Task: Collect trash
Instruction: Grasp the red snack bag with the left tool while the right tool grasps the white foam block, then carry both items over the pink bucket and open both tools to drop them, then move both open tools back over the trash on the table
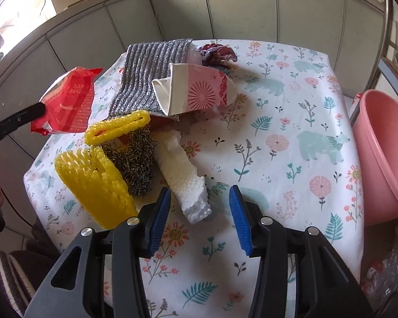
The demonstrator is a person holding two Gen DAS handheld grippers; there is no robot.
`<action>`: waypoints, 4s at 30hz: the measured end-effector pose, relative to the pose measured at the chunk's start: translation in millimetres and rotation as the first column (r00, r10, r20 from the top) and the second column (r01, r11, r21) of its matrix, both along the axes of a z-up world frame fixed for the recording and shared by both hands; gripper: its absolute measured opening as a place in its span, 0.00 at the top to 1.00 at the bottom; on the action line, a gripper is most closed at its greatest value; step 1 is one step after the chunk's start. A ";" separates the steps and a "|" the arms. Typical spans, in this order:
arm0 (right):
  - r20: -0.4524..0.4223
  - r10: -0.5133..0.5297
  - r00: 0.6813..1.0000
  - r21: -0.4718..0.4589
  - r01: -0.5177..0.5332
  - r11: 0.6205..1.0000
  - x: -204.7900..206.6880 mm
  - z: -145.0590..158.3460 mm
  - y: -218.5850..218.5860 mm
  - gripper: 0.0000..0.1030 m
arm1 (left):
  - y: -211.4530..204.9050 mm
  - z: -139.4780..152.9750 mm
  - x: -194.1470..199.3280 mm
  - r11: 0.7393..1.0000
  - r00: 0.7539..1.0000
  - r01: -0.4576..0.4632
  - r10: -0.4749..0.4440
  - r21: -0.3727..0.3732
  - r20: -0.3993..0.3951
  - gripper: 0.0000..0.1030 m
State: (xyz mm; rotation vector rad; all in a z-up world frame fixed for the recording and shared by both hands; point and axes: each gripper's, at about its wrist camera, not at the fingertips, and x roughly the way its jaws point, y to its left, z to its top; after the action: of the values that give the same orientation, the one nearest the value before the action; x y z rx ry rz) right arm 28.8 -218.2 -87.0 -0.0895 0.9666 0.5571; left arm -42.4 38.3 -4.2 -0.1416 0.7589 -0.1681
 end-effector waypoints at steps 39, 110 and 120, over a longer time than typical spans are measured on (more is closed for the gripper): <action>0.161 -0.425 0.891 0.165 0.400 0.901 -10.0 65.1 -135.3 0.76 | -124.4 53.8 62.1 0.966 0.962 0.256 -0.251 -0.041 0.108 0.96; 0.164 -0.551 0.818 0.155 0.530 0.834 7.8 61.1 -145.1 0.59 | -228.7 49.9 101.7 0.930 0.929 0.368 -0.368 0.000 0.031 0.61; 0.198 -0.406 0.892 0.205 0.367 0.907 -9.2 75.3 -100.0 0.59 | -154.1 44.4 69.7 0.963 0.962 0.268 -0.269 0.023 0.055 0.53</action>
State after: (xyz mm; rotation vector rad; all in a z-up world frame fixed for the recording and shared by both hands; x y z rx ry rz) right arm 19.6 -318.2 -11.6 0.1801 0.6767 0.2445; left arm 27.3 -115.7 40.2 -0.0179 0.7198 -0.4230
